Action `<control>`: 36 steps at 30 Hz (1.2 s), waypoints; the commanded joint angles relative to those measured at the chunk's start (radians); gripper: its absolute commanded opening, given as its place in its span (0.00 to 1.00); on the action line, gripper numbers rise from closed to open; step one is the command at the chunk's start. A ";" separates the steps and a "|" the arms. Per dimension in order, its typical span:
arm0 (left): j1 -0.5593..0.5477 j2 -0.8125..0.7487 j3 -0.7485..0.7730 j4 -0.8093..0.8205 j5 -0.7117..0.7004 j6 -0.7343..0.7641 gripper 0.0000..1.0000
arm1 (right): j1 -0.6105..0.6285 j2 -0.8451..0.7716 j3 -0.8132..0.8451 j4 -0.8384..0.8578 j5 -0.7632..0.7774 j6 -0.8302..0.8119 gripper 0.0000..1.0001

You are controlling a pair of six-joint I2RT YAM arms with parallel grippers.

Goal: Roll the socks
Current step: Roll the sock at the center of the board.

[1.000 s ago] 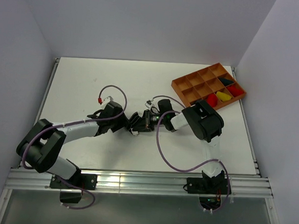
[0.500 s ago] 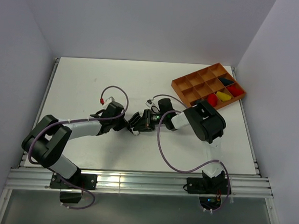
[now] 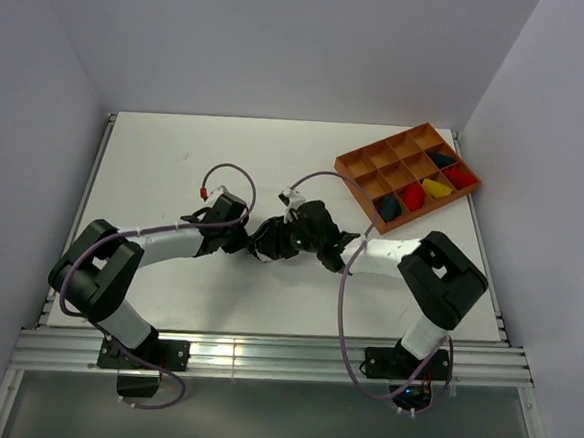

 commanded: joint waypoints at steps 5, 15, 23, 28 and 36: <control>-0.012 0.013 0.047 -0.061 -0.008 0.031 0.00 | 0.126 -0.042 0.012 -0.018 0.284 -0.197 0.46; -0.014 0.016 0.054 -0.059 -0.003 0.029 0.00 | 0.168 0.083 0.104 -0.112 0.296 -0.251 0.46; -0.015 0.035 0.065 -0.039 0.021 0.026 0.01 | 0.189 0.148 0.162 -0.178 0.314 -0.283 0.45; -0.014 0.001 0.048 -0.018 0.021 0.023 0.13 | 0.188 0.162 0.184 -0.224 0.301 -0.274 0.12; -0.015 -0.129 -0.034 0.023 -0.058 -0.007 0.55 | 0.030 0.163 0.130 -0.133 -0.095 -0.139 0.00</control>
